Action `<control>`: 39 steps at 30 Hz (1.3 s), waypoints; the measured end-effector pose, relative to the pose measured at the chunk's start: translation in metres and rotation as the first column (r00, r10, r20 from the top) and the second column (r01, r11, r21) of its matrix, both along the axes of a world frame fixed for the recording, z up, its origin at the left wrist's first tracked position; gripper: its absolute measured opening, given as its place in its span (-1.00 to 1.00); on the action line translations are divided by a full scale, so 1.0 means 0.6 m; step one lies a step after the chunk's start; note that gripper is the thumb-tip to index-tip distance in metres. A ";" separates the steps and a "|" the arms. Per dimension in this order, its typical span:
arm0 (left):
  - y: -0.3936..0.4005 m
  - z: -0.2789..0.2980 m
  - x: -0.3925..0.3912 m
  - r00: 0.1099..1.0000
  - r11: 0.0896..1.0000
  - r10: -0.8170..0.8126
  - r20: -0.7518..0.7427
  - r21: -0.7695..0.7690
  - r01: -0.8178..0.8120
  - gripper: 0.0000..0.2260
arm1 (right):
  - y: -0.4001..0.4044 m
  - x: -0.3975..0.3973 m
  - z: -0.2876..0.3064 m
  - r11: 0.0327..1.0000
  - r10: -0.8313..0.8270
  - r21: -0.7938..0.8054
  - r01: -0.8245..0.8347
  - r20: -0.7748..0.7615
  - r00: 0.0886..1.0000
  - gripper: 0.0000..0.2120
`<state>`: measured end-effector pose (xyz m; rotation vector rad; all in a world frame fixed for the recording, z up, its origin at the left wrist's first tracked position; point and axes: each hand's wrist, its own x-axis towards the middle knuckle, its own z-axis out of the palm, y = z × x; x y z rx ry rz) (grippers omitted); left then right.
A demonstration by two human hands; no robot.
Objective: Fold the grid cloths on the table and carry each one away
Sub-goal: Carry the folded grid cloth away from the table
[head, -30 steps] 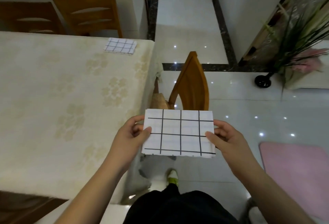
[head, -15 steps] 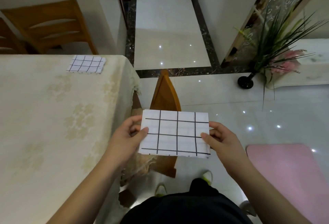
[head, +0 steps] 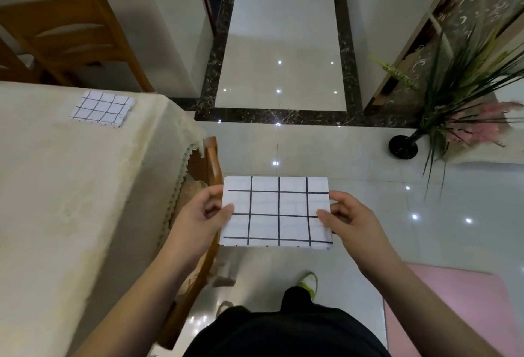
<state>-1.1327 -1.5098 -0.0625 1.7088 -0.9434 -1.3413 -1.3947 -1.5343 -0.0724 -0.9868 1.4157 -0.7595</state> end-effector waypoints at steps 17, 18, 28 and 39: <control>-0.199 -0.013 -0.028 0.983 0.983 0.179 -0.044 -0.027 -0.180 -0.73 | -0.280 -0.018 -0.018 0.983 0.183 -0.026 -0.183 -0.001 0.983 -0.74; -0.215 -0.018 -0.018 0.981 0.981 0.189 -0.045 -0.032 -0.191 -0.73 | -0.303 -0.007 -0.020 0.980 0.199 -0.026 -0.199 -0.010 0.980 -0.74; -0.368 -0.019 0.066 0.956 0.955 0.293 -0.014 -0.035 -0.293 -0.75 | -0.512 0.102 -0.018 0.951 0.307 -0.010 -0.309 -0.075 0.949 -0.71; -0.515 -0.041 0.140 0.893 0.893 0.450 -0.026 -0.017 -0.451 -0.70 | -0.735 0.211 -0.038 0.887 0.462 0.019 -0.462 -0.035 0.886 -0.70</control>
